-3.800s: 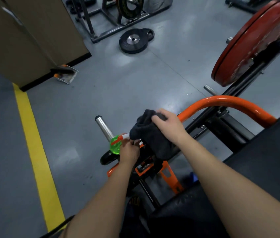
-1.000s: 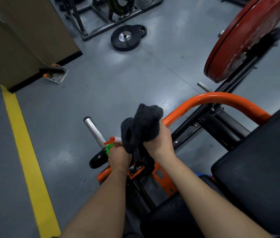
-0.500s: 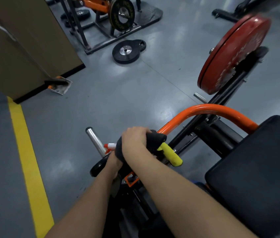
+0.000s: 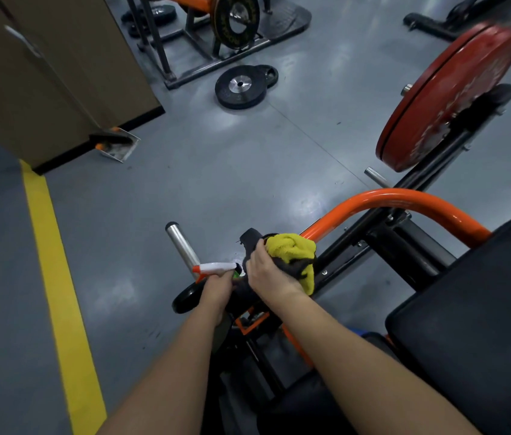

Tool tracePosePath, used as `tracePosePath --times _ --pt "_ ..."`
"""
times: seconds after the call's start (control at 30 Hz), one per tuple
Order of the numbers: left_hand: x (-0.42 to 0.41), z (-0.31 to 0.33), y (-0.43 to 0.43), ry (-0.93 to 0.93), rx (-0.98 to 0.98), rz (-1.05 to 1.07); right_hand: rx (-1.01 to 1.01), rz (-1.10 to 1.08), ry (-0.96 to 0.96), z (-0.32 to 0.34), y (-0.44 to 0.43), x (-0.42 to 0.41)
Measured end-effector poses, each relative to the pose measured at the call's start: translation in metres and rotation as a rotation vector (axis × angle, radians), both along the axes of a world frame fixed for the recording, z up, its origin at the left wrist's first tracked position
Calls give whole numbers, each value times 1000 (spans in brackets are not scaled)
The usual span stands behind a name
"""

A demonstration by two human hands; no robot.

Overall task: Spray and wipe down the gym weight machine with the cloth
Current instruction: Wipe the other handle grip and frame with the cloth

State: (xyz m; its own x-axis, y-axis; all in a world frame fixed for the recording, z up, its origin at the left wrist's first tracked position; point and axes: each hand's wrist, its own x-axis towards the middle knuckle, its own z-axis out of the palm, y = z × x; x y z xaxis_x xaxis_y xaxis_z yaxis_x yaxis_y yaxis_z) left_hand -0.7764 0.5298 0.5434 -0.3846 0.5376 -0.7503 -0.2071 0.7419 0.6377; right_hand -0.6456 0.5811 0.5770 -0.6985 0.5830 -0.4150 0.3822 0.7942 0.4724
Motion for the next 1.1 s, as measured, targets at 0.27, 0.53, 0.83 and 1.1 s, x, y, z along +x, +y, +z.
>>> tracePosePath --times 0.27,0.53,0.83,1.1 --pt "11 4 3 343 -99 -493 -70 45 541 19 -34 47" --pt "18 -1 1 500 -133 -580 -212 -774 1568 34 -33 42" --pt "14 -15 3 600 -170 -486 -1086 -868 1608 0 25 52" --pt "22 -15 7 641 -222 -253 -1078 -939 1534 -16 25 55"
